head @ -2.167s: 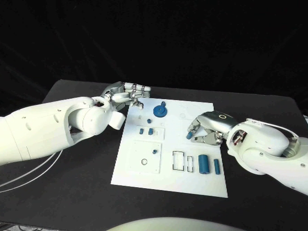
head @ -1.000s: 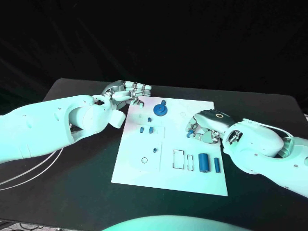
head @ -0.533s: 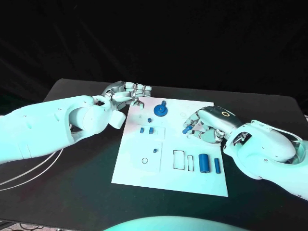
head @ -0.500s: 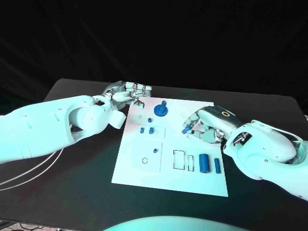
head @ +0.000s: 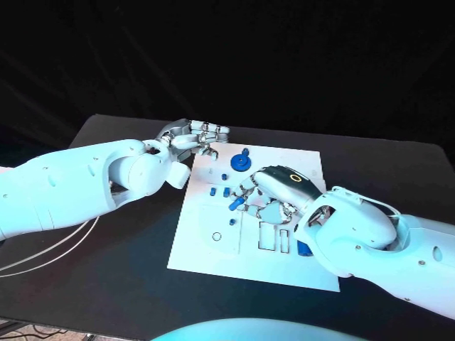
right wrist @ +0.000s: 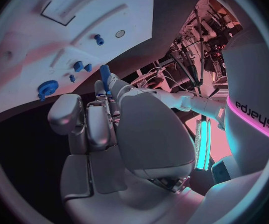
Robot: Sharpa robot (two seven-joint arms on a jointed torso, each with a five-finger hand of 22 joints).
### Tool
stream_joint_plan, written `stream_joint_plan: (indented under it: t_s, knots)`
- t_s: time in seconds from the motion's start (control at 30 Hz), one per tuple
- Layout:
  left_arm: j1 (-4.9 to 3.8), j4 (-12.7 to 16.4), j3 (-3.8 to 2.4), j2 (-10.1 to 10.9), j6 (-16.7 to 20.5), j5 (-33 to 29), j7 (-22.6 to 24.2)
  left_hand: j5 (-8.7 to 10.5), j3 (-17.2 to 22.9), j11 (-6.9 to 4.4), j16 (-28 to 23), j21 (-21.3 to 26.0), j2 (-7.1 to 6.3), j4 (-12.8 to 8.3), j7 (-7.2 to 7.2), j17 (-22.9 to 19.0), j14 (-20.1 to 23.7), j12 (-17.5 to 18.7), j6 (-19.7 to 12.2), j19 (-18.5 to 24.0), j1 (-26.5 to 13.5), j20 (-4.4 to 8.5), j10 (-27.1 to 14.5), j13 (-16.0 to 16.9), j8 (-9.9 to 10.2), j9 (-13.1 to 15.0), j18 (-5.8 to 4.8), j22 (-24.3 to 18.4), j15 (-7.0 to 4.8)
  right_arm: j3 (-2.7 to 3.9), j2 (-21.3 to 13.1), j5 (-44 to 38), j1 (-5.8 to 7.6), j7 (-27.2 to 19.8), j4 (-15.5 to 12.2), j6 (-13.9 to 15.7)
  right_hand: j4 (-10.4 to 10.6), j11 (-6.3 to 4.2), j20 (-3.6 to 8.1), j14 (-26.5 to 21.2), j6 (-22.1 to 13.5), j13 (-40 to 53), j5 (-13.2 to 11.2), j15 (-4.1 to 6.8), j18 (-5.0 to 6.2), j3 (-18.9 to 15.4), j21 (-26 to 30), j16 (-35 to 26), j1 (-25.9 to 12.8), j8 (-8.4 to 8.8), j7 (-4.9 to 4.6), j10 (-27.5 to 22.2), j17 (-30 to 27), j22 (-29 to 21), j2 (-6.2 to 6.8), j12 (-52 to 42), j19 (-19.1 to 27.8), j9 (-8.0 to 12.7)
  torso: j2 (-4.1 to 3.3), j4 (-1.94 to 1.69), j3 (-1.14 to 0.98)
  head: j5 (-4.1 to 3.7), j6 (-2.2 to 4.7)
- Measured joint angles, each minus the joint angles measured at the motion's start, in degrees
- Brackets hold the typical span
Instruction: Assemble the parts on the task board
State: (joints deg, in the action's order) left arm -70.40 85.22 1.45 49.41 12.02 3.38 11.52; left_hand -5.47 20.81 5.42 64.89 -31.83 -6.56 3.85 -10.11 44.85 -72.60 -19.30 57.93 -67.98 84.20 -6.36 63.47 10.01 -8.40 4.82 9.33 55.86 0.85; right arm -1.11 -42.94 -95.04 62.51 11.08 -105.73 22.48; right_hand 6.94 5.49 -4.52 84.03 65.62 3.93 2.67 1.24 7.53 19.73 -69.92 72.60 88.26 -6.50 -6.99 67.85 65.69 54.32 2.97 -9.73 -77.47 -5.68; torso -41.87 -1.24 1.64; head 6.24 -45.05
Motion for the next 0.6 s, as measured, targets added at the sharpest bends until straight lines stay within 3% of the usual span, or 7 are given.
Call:
stream_joint_plan:
  t_s: [0.33,0.6]
  knots:
    - [0.27,-0.51,0.00,-0.69,-0.16,-0.17,-0.02,0.00,0.00,0.00,0.00,0.00,0.00,0.00,0.00,0.00,0.00,0.00,0.00,0.00,0.00,0.00,0.00,-0.01,0.00,0.00,-0.01,0.00,0.00,-0.14,3.55,0.92,-3.09,-1.63,2.49,-1.79,-0.14,-0.01,0.00,0.00,-0.10,0.05,-0.02,0.00,0.00,0.14,0.00,0.00,-0.22,0.10,0.07,0.01,0.00,0.00,0.22,0.10,0.00,-0.05,-0.10,0.18,0.04,0.68,-0.26]
    - [0.36,-0.61,0.02,-0.81,-0.31,-0.27,-0.02,0.00,0.00,0.00,0.00,0.00,0.00,0.00,0.00,0.01,0.00,0.00,0.00,0.00,0.00,0.00,0.00,-0.01,0.00,0.01,-0.01,0.01,0.00,-0.23,5.25,0.56,-4.35,-2.37,4.18,-3.48,-0.14,-0.21,0.00,0.00,-0.12,0.05,-0.04,0.00,0.00,0.14,0.00,0.00,-0.36,0.16,0.06,0.21,0.00,0.00,0.37,0.22,0.00,-0.05,-0.08,0.18,0.00,0.74,-0.57]
